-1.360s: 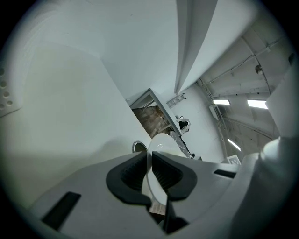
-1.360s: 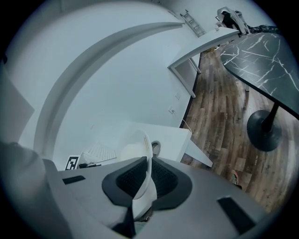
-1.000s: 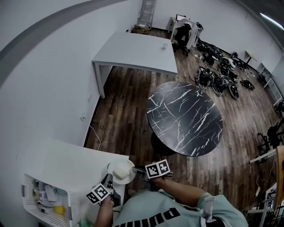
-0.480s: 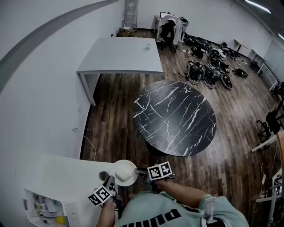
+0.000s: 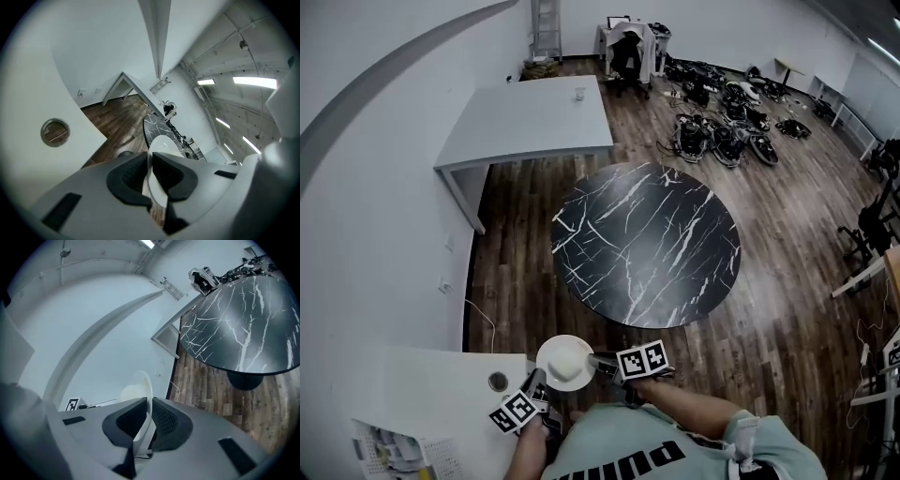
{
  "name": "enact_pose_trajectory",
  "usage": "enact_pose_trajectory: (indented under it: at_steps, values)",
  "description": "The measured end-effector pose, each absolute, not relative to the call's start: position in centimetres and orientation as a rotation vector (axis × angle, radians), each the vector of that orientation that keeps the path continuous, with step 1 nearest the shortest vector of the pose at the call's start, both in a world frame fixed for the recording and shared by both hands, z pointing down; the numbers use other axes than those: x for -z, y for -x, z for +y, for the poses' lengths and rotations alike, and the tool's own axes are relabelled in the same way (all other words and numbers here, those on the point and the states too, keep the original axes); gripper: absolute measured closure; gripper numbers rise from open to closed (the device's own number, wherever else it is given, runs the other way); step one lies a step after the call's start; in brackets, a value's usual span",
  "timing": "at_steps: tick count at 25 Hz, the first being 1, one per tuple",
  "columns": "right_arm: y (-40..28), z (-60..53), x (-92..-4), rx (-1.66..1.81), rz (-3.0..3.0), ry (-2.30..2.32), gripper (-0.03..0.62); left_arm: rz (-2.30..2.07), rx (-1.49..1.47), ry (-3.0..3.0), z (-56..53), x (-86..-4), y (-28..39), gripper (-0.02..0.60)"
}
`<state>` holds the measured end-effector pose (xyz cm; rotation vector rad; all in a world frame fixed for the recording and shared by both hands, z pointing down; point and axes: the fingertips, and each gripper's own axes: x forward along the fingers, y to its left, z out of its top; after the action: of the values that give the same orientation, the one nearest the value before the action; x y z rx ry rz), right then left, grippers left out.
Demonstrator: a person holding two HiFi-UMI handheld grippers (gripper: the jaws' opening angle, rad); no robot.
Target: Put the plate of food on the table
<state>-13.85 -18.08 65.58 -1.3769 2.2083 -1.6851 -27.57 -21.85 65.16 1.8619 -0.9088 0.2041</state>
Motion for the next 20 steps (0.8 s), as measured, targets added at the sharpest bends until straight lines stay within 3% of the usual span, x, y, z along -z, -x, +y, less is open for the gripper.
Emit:
enact_pose_trajectory:
  at_steps: [20]
  values:
    - [-3.1,-12.7,-64.9,1.575,2.024,1.449,0.554,-0.785,-0.341,-1.992,-18.6,-63.4,9.8,0.543]
